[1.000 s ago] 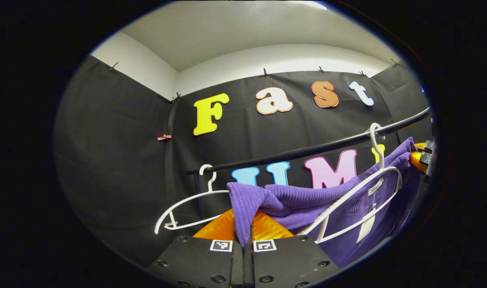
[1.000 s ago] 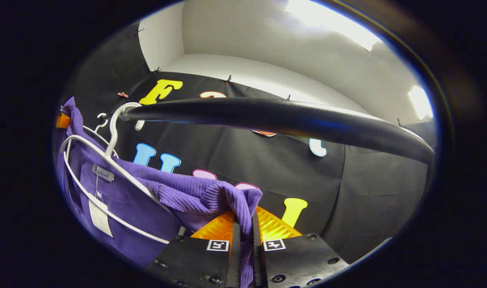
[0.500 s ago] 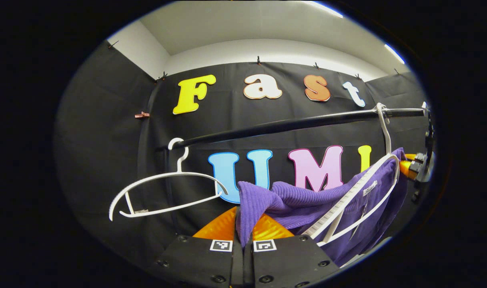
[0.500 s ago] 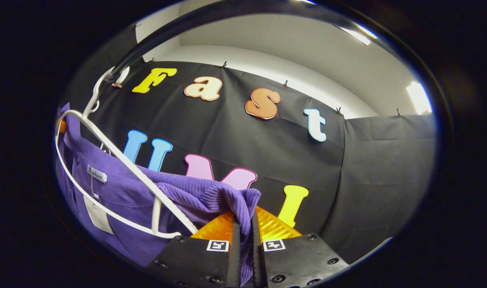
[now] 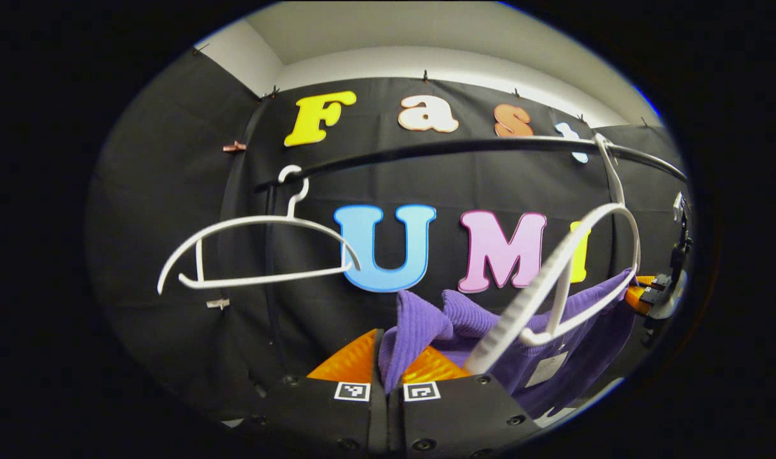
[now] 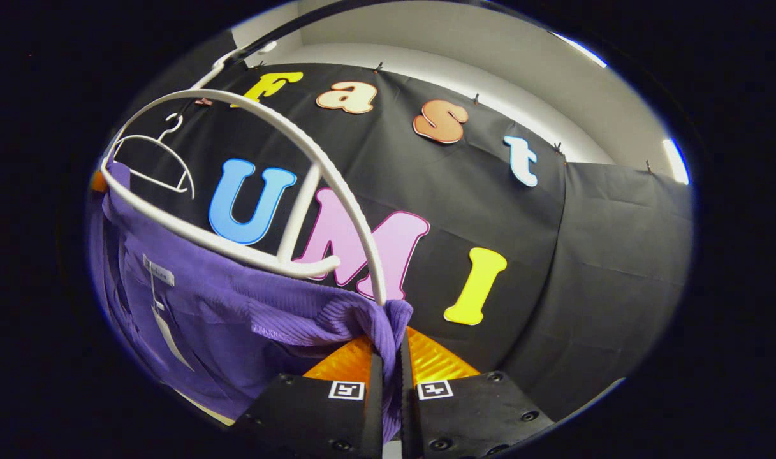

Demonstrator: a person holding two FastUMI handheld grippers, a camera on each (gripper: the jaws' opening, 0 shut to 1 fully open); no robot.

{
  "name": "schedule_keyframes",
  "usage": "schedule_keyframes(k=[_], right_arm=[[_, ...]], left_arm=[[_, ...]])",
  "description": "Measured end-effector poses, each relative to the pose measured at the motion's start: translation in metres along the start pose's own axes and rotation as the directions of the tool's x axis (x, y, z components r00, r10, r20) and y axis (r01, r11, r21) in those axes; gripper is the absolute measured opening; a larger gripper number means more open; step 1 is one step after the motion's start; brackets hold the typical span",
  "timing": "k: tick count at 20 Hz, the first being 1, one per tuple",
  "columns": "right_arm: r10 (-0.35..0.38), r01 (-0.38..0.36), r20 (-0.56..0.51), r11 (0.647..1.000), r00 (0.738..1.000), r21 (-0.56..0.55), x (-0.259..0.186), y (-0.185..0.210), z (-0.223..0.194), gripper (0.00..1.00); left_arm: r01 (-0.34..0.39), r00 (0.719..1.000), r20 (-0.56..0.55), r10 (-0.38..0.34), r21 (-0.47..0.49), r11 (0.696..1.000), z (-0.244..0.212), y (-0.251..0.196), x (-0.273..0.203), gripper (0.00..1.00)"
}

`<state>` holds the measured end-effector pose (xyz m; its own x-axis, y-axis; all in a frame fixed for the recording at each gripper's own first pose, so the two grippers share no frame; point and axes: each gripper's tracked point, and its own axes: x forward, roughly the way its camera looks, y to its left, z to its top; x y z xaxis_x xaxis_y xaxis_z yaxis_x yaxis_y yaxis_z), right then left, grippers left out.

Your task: Grasp the clothes on the hanger with both hands and then place them into the laundry hamper below.

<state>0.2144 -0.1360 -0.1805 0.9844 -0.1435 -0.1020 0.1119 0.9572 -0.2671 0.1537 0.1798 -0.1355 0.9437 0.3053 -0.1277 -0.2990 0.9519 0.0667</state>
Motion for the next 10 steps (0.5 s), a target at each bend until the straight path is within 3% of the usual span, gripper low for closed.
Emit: schedule_keyframes(k=[5, 6, 10], right_arm=[[0.072, -0.071, -0.062, 0.997, 0.996, 0.004, -0.022, 0.033, -0.021, 0.15], [0.09, -0.089, -0.067, 0.996, 0.994, 0.014, -0.033, 0.041, -0.02, 0.11], [0.14, -0.136, -0.089, 0.989, 0.986, 0.059, -0.06, 0.068, -0.018, 0.12]], left_arm=[[0.025, 0.995, -0.096, -0.025, -0.006, 1.0, -0.051, -0.025, -0.026, 0.05], [0.036, 0.994, -0.102, -0.036, -0.001, 0.999, -0.053, -0.031, -0.031, 0.05], [0.083, 0.991, -0.104, -0.083, 0.003, 0.997, -0.057, -0.055, -0.049, 0.05]])
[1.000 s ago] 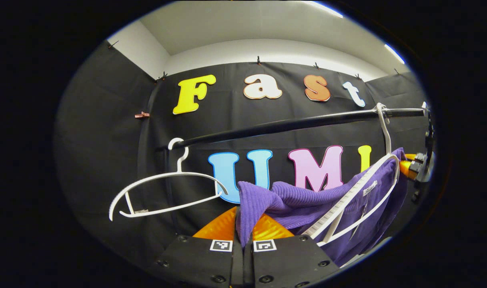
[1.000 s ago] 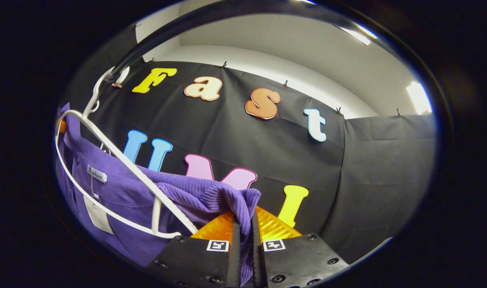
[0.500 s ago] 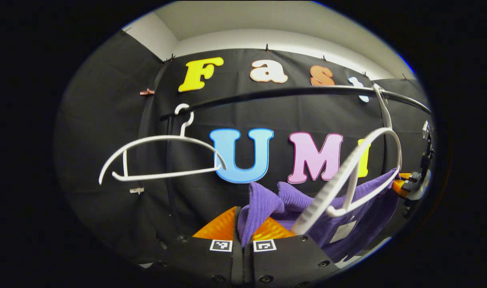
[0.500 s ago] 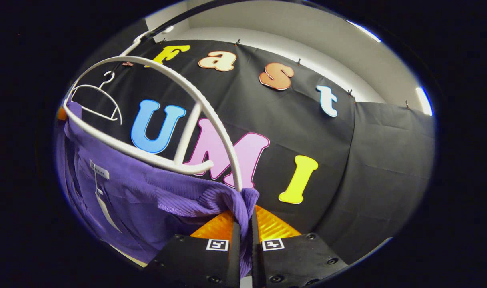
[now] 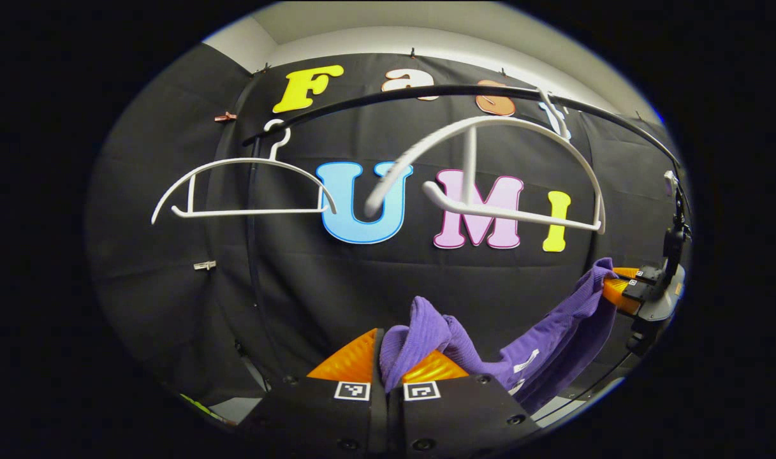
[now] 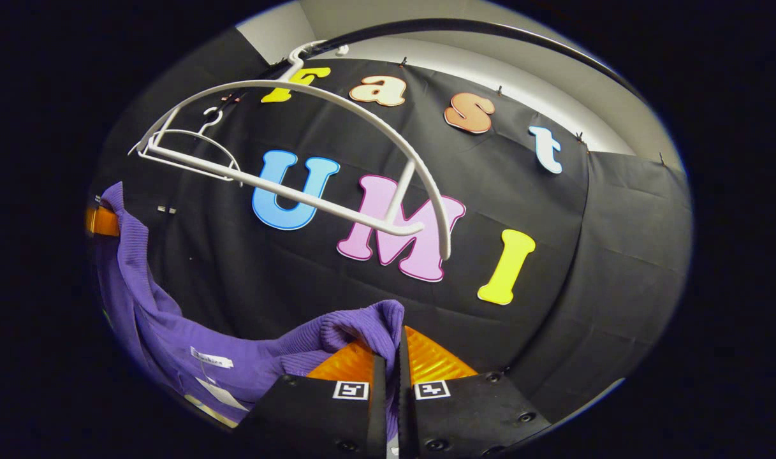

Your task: Grasp the clothes on the hanger with both hands and then place them into the laundry hamper below.

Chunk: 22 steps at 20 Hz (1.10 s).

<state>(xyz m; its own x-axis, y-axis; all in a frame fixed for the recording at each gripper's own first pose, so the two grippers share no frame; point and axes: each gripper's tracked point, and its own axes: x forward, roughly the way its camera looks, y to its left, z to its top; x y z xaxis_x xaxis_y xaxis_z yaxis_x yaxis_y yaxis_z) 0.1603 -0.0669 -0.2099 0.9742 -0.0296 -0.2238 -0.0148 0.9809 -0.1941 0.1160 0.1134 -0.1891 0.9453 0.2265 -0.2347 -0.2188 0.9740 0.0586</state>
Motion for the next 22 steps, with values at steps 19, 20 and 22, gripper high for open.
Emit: schedule_keyframes(k=[19, 20, 22], right_arm=[[0.406, -0.382, -0.076, 0.899, 0.911, 0.214, -0.069, 0.18, 0.016, 0.11], [0.409, -0.384, -0.078, 0.896, 0.909, 0.223, -0.067, 0.182, 0.019, 0.11], [0.424, -0.395, -0.084, 0.886, 0.902, 0.243, -0.063, 0.188, 0.018, 0.12]], left_arm=[[0.156, 0.986, -0.044, -0.158, -0.056, 0.986, -0.022, -0.061, -0.019, 0.05], [0.148, 0.988, -0.044, -0.151, -0.062, 0.987, -0.022, -0.058, -0.017, 0.05], [0.136, 0.989, -0.052, -0.139, -0.06, 0.989, -0.025, -0.054, -0.013, 0.06]])
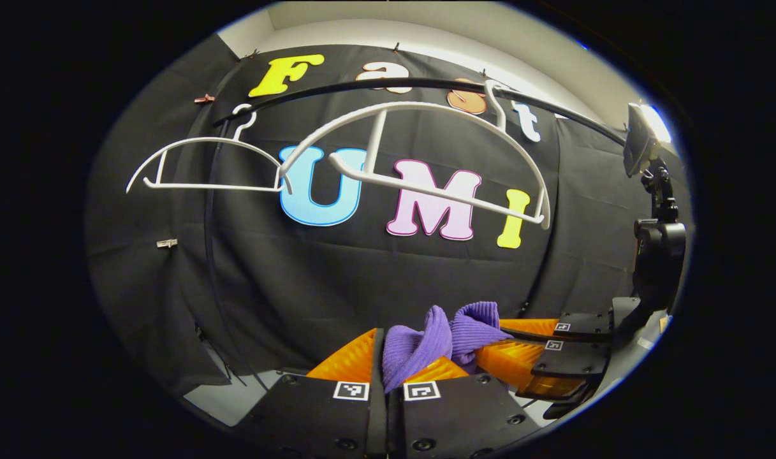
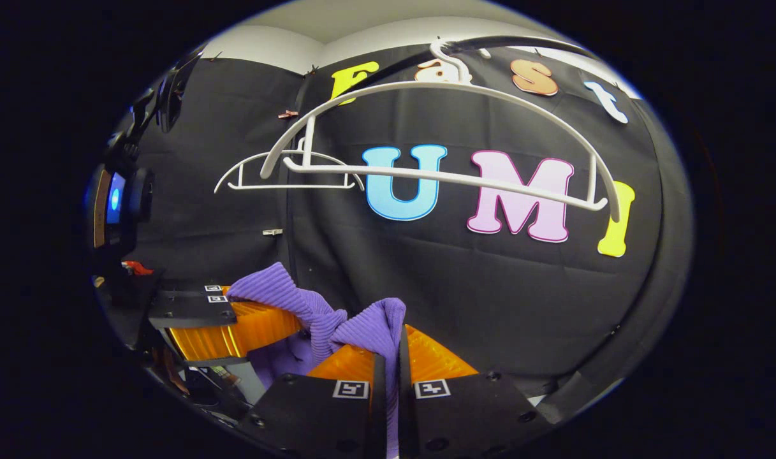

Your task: Grasp the clothes on the hanger with both hands and then place them into the laundry hamper below.

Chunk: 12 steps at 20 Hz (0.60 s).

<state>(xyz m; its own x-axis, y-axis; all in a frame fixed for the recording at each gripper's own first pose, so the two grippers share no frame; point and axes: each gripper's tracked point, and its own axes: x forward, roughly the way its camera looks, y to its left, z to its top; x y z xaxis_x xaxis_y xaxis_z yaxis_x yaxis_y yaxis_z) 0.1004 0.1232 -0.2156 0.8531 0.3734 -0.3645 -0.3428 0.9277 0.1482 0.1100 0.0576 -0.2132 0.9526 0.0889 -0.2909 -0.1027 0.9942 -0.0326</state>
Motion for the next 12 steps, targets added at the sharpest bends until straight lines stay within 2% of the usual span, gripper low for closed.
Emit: schedule_keyframes(k=[7, 10, 12], right_arm=[[0.007, -0.008, -0.022, 0.999, 1.0, -0.036, 0.009, -0.001, -0.005, 0.12], [0.0, -0.002, -0.071, 1.0, 0.997, -0.03, 0.011, -0.001, -0.024, 0.12], [0.007, -0.007, -0.14, 1.0, 0.99, 0.001, 0.017, -0.002, -0.05, 0.11]], left_arm=[[-0.021, 1.0, -0.013, 0.021, 0.024, 0.999, -0.007, 0.011, 0.002, 0.1], [-0.021, 0.997, -0.068, 0.022, 0.012, 1.0, -0.027, 0.015, 0.005, 0.13], [-0.029, 0.989, -0.149, 0.026, -0.019, 0.999, -0.055, 0.021, 0.014, 0.16]])
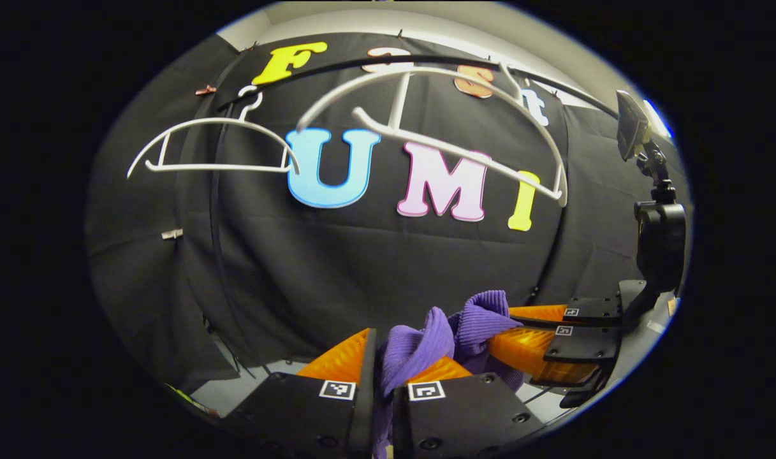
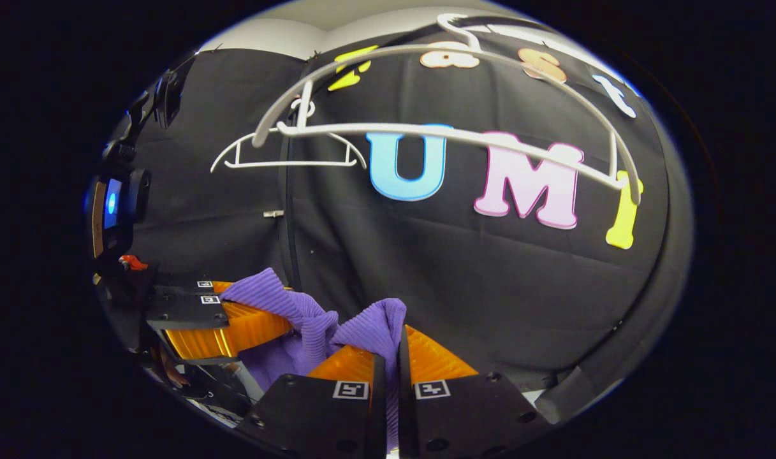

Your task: Grasp the clothes on the hanger with both hands and then place them into the laundry hamper below.

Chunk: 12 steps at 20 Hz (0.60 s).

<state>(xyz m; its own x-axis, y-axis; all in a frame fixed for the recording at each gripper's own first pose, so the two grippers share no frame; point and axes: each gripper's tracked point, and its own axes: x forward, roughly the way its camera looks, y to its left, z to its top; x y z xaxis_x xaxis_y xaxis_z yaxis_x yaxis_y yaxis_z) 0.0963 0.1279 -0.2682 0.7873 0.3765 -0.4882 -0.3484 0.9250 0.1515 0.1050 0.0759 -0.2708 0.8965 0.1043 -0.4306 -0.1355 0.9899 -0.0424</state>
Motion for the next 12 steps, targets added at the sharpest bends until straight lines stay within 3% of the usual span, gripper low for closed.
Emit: schedule_keyframes(k=[3, 6, 9, 12], right_arm=[[0.019, -0.009, -0.141, 0.997, 0.99, 0.072, 0.016, 0.011, -0.053, 0.12], [0.034, 0.001, -0.233, 0.989, 0.972, 0.148, 0.026, 0.015, -0.095, 0.12], [0.027, 0.023, -0.274, 0.983, 0.961, 0.18, 0.029, 0.013, -0.114, 0.12], [0.017, 0.037, -0.287, 0.982, 0.958, 0.184, 0.029, 0.005, -0.121, 0.12]], left_arm=[[-0.014, 0.987, -0.164, 0.003, -0.07, 0.997, -0.056, 0.006, 0.016, 0.16], [-0.038, 0.967, -0.256, 0.009, -0.111, 0.993, -0.092, 0.009, 0.033, 0.16], [-0.053, 0.957, -0.291, 0.013, -0.131, 0.99, -0.098, 0.009, 0.033, 0.16], [-0.048, 0.966, -0.258, 0.009, -0.145, 0.988, -0.084, 0.011, 0.03, 0.17]])
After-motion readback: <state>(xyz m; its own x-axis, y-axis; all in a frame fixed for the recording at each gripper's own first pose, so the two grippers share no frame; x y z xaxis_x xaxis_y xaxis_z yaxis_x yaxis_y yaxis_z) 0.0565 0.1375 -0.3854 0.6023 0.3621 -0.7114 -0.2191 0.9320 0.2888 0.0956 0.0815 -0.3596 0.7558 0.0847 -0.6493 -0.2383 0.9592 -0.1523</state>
